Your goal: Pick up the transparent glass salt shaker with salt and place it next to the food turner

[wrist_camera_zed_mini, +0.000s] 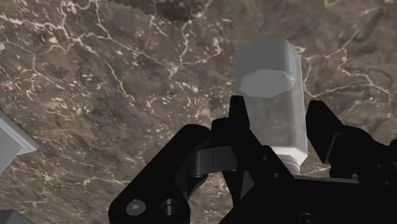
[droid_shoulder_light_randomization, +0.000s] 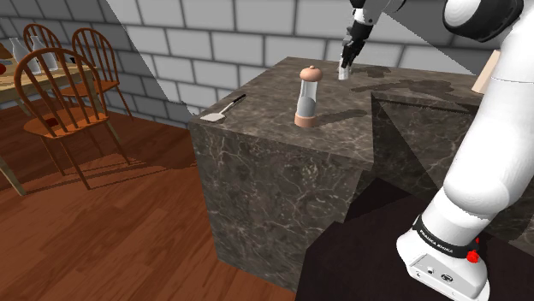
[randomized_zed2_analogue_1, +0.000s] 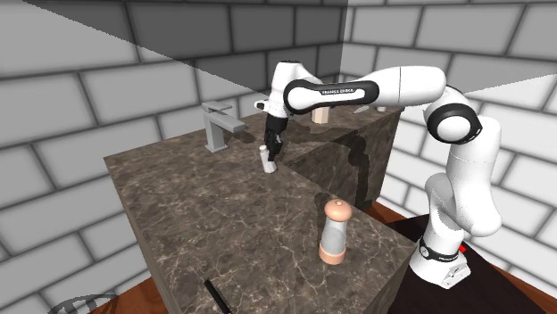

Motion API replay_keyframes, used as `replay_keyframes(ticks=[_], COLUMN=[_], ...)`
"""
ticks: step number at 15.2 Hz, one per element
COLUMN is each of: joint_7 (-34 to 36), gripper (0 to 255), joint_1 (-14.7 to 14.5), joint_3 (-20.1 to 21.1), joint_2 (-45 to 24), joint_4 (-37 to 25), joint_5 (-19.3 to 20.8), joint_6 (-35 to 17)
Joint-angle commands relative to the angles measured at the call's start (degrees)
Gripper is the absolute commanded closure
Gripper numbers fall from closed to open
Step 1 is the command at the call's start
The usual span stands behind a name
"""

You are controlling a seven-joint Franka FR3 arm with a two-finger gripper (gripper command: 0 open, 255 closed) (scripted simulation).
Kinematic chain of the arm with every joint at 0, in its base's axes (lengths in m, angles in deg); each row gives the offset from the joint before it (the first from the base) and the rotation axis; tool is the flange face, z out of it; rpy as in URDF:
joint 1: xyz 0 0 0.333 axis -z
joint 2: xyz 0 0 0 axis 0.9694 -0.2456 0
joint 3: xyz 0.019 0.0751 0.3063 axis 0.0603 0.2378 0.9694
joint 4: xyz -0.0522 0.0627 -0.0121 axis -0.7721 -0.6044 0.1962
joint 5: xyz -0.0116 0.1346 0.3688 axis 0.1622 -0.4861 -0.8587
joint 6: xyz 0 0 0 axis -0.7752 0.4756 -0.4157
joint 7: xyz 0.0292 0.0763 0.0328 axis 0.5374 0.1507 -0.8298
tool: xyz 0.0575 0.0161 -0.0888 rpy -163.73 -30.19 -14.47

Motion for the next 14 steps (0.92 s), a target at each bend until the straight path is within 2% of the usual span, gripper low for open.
replay_keyframes(ticks=[1, 14], joint_7=[0.19, 0.79], gripper=[255, 255], joint_1=[0.11, 1.69], joint_3=[-0.06, -0.46], joint_2=[-0.10, -2.78], joint_4=[-1.73, -15.21], joint_5=[0.04, -1.12], joint_6=[1.66, 12.77])
